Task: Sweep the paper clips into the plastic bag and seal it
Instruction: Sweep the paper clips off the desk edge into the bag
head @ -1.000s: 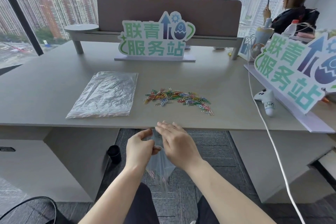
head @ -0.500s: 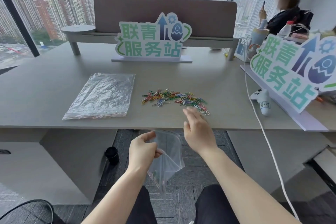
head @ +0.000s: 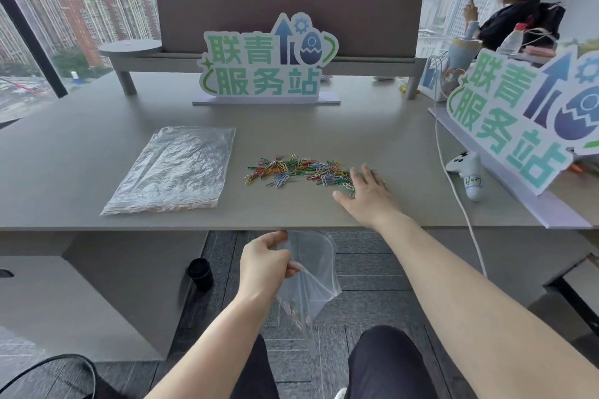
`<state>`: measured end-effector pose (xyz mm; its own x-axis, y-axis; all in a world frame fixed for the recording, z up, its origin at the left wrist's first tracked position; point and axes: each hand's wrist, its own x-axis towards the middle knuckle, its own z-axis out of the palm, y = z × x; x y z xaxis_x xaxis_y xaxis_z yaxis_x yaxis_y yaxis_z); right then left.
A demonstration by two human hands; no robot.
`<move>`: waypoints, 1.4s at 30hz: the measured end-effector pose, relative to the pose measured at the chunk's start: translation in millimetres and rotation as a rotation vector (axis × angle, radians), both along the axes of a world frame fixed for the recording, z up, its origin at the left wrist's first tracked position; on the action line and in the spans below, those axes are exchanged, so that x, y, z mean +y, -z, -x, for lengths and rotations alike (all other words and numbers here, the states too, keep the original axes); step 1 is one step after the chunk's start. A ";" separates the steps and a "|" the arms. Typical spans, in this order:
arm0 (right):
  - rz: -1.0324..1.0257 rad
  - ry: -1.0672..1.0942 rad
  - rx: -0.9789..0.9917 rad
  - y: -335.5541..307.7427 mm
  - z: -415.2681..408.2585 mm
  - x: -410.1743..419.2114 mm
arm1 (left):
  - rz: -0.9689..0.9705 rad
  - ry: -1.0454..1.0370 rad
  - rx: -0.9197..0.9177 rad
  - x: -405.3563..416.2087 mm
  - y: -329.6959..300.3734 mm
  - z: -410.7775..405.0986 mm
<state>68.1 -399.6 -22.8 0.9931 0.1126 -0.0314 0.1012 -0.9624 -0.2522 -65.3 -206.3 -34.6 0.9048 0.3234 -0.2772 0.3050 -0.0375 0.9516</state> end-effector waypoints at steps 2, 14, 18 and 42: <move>0.021 -0.031 -0.011 1.5 -1.8 2.5 | 0.000 0.003 0.002 -1.0 -0.8 -0.3; 0.050 -0.062 0.001 5.7 24.1 34.9 | 0.011 0.032 0.003 -12.7 -1.4 -1.2; 0.046 -0.086 -0.022 9.6 34.3 49.5 | -0.009 0.049 0.014 -16.1 1.1 -2.4; -0.076 -0.282 -0.144 11.6 50.5 40.8 | 0.051 0.026 0.006 -12.8 12.4 -11.2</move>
<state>17.6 -358.7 -34.3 0.9160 0.3807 0.1263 0.4011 -0.8704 -0.2856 -54.0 -219.1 -47.0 0.9108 0.2851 -0.2986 0.3106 0.0032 0.9505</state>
